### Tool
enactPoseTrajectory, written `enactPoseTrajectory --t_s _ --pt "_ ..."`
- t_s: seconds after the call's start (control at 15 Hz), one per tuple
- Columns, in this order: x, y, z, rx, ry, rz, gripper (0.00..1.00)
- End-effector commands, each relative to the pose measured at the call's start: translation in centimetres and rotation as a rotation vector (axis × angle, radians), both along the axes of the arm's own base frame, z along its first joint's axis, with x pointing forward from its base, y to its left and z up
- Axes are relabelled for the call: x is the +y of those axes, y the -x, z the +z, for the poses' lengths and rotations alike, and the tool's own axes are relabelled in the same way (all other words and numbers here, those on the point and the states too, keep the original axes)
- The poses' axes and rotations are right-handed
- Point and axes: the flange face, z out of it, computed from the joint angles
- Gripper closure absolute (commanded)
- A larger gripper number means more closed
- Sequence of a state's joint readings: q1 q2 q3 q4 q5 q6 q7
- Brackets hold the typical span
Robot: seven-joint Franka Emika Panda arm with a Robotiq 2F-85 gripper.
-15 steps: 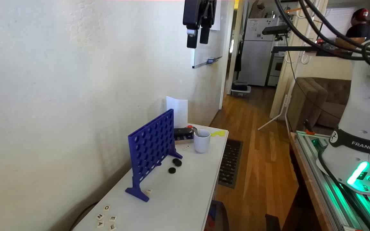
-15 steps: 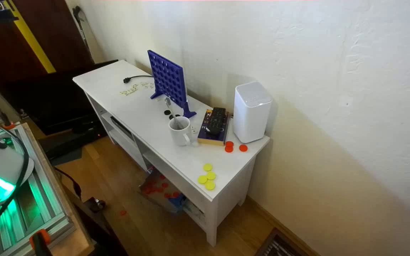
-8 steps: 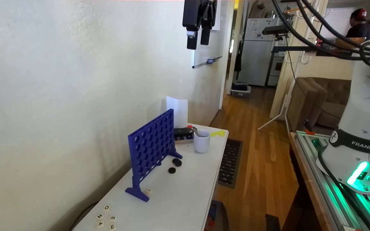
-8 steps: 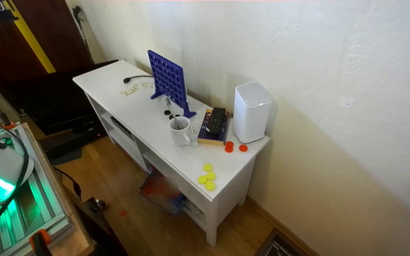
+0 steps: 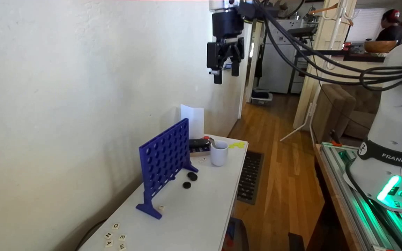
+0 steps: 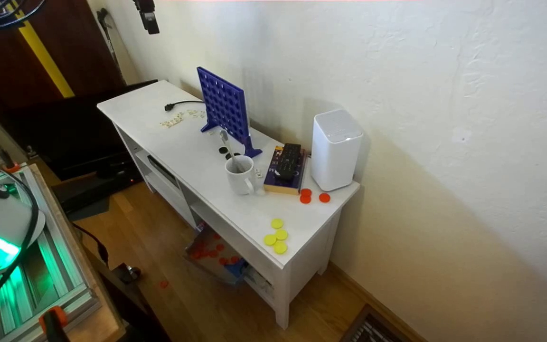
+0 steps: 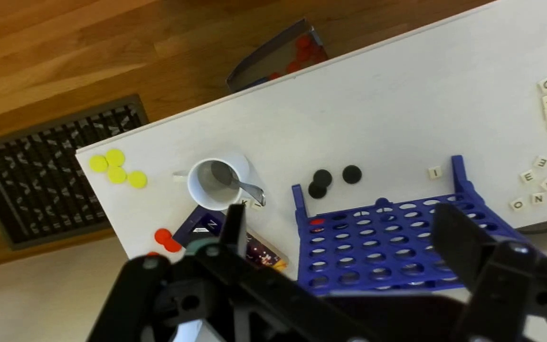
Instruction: Remove the spoon from the cup and place it on the table
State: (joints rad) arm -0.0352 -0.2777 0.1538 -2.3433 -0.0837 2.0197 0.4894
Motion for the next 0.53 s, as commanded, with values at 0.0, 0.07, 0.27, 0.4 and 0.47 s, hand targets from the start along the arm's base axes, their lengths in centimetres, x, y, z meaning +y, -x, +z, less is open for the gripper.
enactPoseTrajectory --t_s 0.0,0.07,0.27,0.4,0.47 --pt "-1.9 -0.3 -3.8 -0.032 0.046 -0.011 0.0" --pt "-2.3 -0.4 -4.9 -0.047 0.069 0.003 0.0" --pt "-3.3 -0.6 -8.2 -0.089 0.145 0.042 0.0" --pt "-3.9 -0.6 -10.5 -0.1 0.19 0.056 0.0" --pt "-4.4 -0.5 -11.6 -0.105 0.219 0.052 0.0"
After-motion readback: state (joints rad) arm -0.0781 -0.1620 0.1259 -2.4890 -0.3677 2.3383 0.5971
